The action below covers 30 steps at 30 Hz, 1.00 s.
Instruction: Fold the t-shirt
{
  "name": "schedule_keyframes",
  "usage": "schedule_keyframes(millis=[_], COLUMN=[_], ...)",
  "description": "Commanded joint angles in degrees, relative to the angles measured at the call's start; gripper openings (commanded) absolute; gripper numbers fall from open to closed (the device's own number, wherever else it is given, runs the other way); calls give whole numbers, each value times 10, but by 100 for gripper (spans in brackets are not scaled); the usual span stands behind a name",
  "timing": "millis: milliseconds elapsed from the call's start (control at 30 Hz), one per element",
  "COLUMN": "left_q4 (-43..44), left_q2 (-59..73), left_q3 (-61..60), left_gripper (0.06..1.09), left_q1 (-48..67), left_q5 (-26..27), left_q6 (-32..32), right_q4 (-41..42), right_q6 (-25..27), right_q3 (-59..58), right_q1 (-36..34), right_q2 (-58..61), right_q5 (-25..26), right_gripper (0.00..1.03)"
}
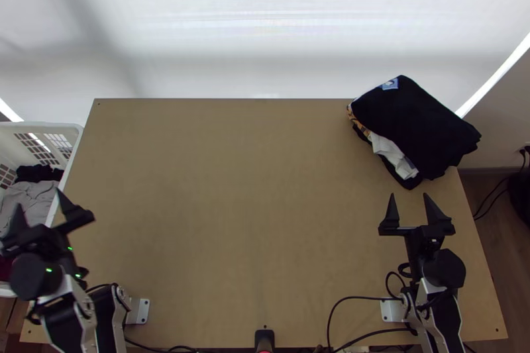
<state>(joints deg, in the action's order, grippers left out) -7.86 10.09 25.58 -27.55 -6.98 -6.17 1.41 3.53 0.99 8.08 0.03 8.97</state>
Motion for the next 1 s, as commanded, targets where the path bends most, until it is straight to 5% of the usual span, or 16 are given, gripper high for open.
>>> schedule_keyframes(millis=[0, 133, 300, 533, 700, 967], left_q4=[-26, -69, -156, -218, -370, -390], left_q2=[105, 250, 433, 648, 837, 1015], left_q3=[94, 203, 342, 453, 579, 664], left_gripper=[104, 104, 104, 104, 104, 104], left_q1=[-29, -83, -203, -273, -312, -350], left_q5=[-3, 5, 86, 108, 131, 134], left_q6=[16, 43, 71, 66, 64, 53], right_q4=[-2, -2, -2, -2, -2, -2], right_q6=[10, 10, 10, 10, 10, 10], right_q3=[-7, -7, -7, -7, -7, -7], right_q1=[-3, -3, -3, -3, -3, -3], right_q2=[-2, -2, -2, -2, -2, -2], right_q5=[0, -1, 0, 0, -1, 0], right_gripper=[98, 98, 98, 98, 98, 98])
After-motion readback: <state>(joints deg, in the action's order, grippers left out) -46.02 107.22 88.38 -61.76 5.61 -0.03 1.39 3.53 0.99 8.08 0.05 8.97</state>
